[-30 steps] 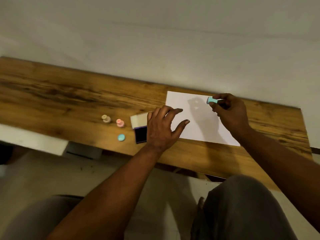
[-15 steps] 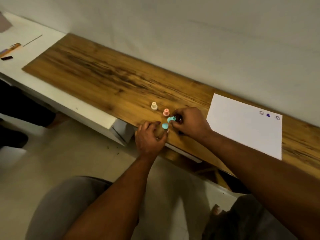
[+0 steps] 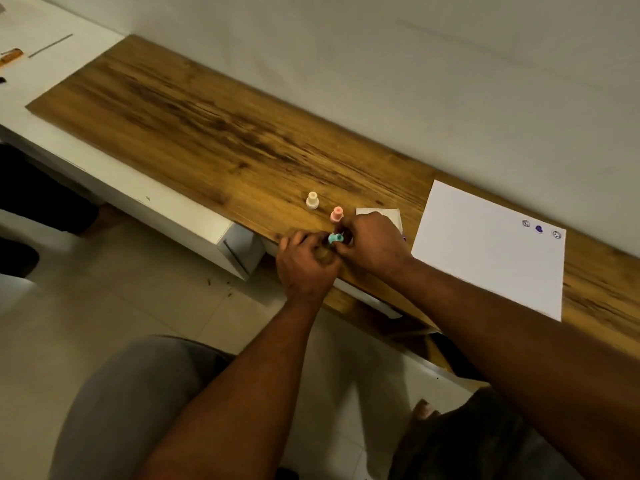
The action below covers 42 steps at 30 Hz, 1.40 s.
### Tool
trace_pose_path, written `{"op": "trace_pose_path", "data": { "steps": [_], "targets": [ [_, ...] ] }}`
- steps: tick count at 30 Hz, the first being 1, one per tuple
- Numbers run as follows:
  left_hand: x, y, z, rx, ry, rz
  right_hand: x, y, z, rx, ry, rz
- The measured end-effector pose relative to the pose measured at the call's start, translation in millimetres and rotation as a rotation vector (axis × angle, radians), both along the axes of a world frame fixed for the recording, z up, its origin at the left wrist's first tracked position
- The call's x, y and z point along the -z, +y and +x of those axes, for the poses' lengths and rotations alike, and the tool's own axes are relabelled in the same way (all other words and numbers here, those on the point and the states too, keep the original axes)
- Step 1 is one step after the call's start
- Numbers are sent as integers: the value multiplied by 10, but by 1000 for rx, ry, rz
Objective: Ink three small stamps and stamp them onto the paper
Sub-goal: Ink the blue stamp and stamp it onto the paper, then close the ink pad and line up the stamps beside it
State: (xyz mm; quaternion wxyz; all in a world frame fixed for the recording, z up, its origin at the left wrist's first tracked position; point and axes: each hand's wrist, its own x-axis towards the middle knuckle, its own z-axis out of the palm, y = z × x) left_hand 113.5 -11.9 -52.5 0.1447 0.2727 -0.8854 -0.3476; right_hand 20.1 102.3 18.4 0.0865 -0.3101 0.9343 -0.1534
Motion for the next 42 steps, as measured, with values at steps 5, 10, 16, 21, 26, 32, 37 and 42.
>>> {"op": "trace_pose_path", "data": {
  "steps": [5, 10, 16, 21, 26, 32, 37, 42],
  "targets": [
    [-16, -7, -11, -5, -28, 24, 4, -46, 21, 8, 14, 66],
    [27, 4, -31, -5, -32, -1, -43, -172, 0, 44, 23, 191],
    [32, 43, -34, -8, -33, -16, -67, -225, 55, 88, 26, 225],
    [42, 39, -30, -10, -21, -30, -86, 48, 45, 148, 47, 42],
    [118, 174, 110, -37, 94, -137, -131, 516, -313, 354, 84, -187],
    [121, 442, 123, -96, 39, -96, -130, 632, -767, 100, -90, 85],
    [41, 656, 16, -114, 0, -54, -94, 597, -825, 19, -104, 119],
    [55, 774, -40, -103, -16, -54, -26, 595, -805, 5, -119, 155]
  ]
}}
